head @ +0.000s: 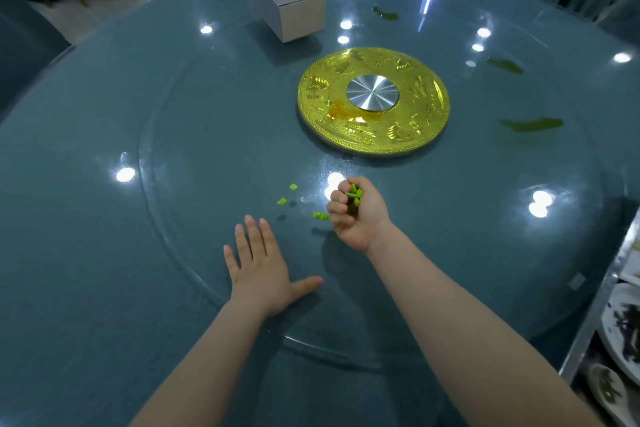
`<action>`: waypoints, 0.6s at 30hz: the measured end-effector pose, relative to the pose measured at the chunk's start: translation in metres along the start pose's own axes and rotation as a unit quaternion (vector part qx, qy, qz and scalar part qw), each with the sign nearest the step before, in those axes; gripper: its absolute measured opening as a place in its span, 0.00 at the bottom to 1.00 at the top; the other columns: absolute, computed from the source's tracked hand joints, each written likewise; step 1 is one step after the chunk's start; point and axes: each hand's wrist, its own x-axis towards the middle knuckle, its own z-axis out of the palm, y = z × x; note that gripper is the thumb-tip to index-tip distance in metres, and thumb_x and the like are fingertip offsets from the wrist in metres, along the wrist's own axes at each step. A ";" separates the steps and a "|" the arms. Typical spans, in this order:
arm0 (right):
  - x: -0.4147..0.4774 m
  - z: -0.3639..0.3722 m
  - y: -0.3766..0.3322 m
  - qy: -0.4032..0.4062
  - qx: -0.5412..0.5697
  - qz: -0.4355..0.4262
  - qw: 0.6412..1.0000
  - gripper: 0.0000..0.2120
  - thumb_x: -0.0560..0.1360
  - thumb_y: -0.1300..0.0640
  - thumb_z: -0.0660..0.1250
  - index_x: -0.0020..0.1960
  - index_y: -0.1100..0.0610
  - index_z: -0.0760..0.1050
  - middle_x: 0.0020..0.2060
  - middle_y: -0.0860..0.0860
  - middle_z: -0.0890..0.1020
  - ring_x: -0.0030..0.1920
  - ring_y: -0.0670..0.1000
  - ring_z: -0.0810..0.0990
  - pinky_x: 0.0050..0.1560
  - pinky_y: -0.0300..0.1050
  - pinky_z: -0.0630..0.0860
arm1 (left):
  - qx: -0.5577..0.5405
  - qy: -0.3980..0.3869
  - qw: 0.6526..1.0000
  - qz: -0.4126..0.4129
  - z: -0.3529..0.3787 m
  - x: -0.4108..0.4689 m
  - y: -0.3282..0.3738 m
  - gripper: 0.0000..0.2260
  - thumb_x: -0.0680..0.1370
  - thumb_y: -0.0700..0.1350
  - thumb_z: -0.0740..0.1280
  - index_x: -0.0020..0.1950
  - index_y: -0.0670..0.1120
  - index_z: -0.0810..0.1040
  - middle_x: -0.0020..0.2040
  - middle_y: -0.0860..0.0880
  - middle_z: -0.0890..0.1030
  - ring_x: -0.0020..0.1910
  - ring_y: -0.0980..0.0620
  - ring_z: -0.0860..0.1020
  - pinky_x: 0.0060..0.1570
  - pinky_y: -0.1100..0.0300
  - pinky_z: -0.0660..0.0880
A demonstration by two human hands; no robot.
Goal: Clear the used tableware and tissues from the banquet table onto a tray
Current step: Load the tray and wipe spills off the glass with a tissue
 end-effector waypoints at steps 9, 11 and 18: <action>0.001 0.000 -0.008 -0.009 -0.141 -0.073 0.987 0.11 0.80 0.53 0.62 0.41 0.57 0.74 0.25 0.47 0.76 0.21 0.41 0.69 0.17 0.30 0.61 | 0.016 0.003 1.000 0.008 -0.005 0.011 -0.014 0.64 0.57 0.81 0.53 0.72 0.41 0.24 0.73 0.42 0.26 0.73 0.41 0.28 0.70 0.41 0.33; 0.004 0.001 -0.008 0.016 -0.266 -0.119 0.957 0.13 0.80 0.52 0.63 0.40 0.57 0.73 0.22 0.46 0.68 0.19 0.43 0.62 0.17 0.33 0.57 | 0.018 0.006 1.000 0.009 -0.006 0.013 -0.016 0.64 0.56 0.81 0.52 0.72 0.41 0.24 0.74 0.42 0.26 0.73 0.42 0.29 0.70 0.41 0.34; 0.023 0.014 0.002 0.106 -0.845 -0.262 0.454 0.30 0.73 0.30 0.56 0.27 0.54 0.62 0.26 0.49 0.68 0.29 0.50 0.66 0.27 0.44 0.55 | 0.016 0.006 1.000 0.014 -0.006 0.016 -0.021 0.64 0.58 0.80 0.55 0.72 0.41 0.24 0.73 0.42 0.26 0.73 0.42 0.28 0.70 0.41 0.33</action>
